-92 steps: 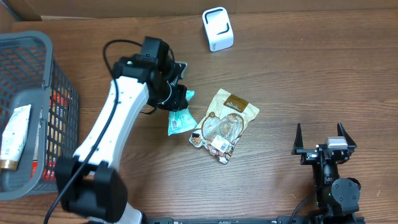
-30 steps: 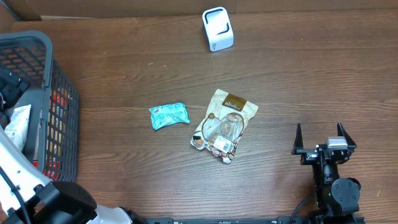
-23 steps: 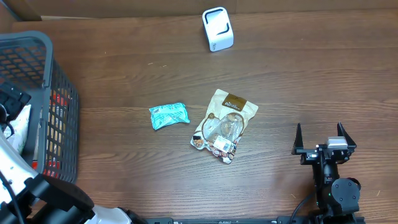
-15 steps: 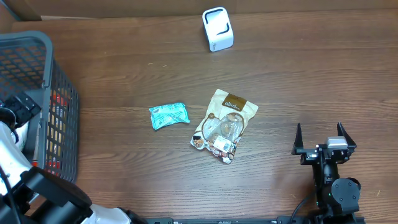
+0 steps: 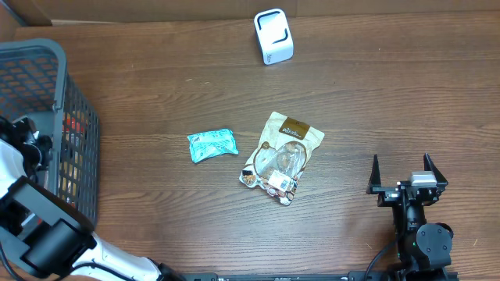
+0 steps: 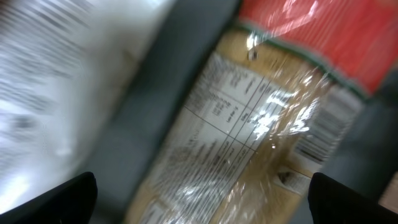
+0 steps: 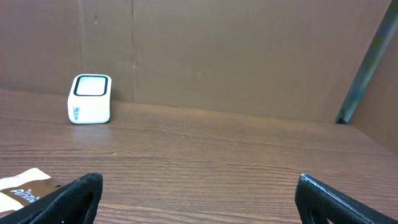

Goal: Scan the item barcode
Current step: 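Reach the left gripper into the basket and grasp the long pasta package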

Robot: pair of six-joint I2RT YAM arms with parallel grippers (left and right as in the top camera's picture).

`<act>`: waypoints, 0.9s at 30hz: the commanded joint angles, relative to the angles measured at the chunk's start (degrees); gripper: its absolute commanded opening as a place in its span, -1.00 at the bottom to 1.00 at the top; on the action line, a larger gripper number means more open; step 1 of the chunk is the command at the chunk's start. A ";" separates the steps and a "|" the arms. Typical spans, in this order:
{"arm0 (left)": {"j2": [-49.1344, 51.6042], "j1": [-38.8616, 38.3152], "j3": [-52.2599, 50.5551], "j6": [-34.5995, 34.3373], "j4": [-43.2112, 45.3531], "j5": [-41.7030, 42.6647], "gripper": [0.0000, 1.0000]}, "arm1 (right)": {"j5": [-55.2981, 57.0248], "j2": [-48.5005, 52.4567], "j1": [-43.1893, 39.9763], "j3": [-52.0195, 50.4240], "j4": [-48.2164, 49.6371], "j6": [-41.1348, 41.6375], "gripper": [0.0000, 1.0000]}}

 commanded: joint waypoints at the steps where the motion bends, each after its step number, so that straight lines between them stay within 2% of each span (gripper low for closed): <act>1: 3.02 -0.24 -0.61 4.02 -0.35 4.85 0.99 | 0.59 -0.52 0.22 -0.57 0.35 -0.04 1.00; 10: 6.80 -0.28 -1.49 6.03 -0.72 4.55 1.00 | 0.59 -0.52 0.22 -0.59 0.35 -0.04 1.00; 16: 6.86 -0.28 -1.84 6.03 -0.66 3.15 0.81 | 0.59 -0.52 0.22 -0.59 0.35 -0.04 1.00; 23: 7.85 -0.28 -5.66 6.03 3.08 2.95 0.80 | 0.59 -0.52 0.22 -0.57 0.35 -0.02 1.00; 25: 8.09 -0.28 -6.08 6.01 3.63 2.78 0.68 | 0.59 -0.52 0.22 -0.57 0.35 -0.04 1.00; 27: 8.26 -0.28 -6.08 6.01 3.82 2.78 0.40 | 0.59 -0.52 0.22 -0.57 0.35 -0.04 1.00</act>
